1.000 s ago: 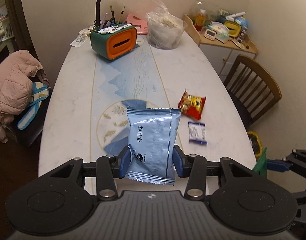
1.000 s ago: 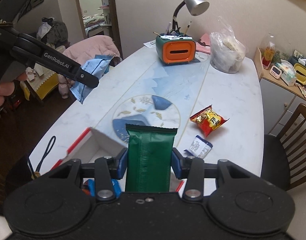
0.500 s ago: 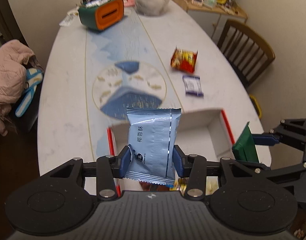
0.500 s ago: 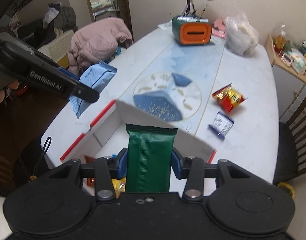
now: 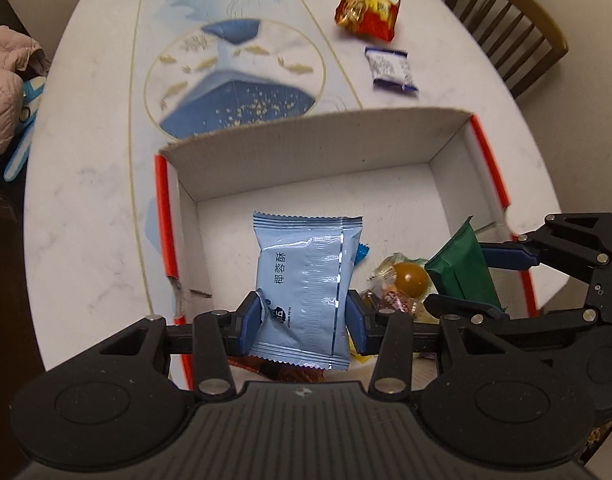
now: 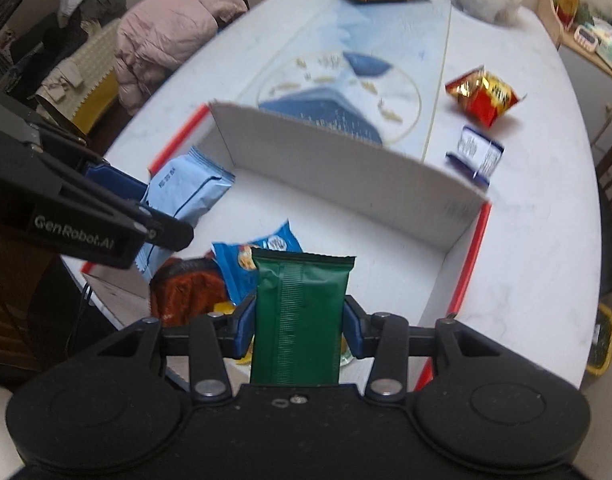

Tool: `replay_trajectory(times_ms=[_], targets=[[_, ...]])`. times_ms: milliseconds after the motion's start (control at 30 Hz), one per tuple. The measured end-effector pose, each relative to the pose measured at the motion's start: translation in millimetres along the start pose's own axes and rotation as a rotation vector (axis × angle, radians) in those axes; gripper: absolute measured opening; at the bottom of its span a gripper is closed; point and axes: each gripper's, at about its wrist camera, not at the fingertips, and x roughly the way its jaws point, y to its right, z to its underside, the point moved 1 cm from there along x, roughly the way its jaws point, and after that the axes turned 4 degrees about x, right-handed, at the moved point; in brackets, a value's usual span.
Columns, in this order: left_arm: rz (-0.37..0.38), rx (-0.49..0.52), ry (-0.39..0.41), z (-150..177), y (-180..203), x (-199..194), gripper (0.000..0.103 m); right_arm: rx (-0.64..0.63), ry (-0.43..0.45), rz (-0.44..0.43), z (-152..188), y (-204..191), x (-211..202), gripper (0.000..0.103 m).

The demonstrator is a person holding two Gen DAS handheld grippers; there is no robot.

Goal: Organize snacks
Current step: 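Open both tools to drop the blue packet and green bar in the box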

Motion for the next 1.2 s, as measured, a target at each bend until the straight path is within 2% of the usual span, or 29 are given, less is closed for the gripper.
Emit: replay_trajectory(times_ms=[267,600,867,1200], targets=[[-0.005,-0.005,-0.069,-3.3,-2.5,39.8,0.044,0.071,-0.054,0.023,3.6,12.0,33.0,0.043],[-0.004,0.022,-0.075,-3.4,-1.8,57.7,0.044,0.115,-0.083,0.02,9.6,12.4,49.6,0.043],[-0.005,0.036,-0.056,-1.3,-1.6,57.5,0.046,0.161,-0.08,0.02,11.9,16.5,49.1,0.045],[0.008,0.038,-0.017,0.9,-3.5,39.5,0.056,0.171,-0.048,0.018,13.8,14.7,34.4,0.05]])
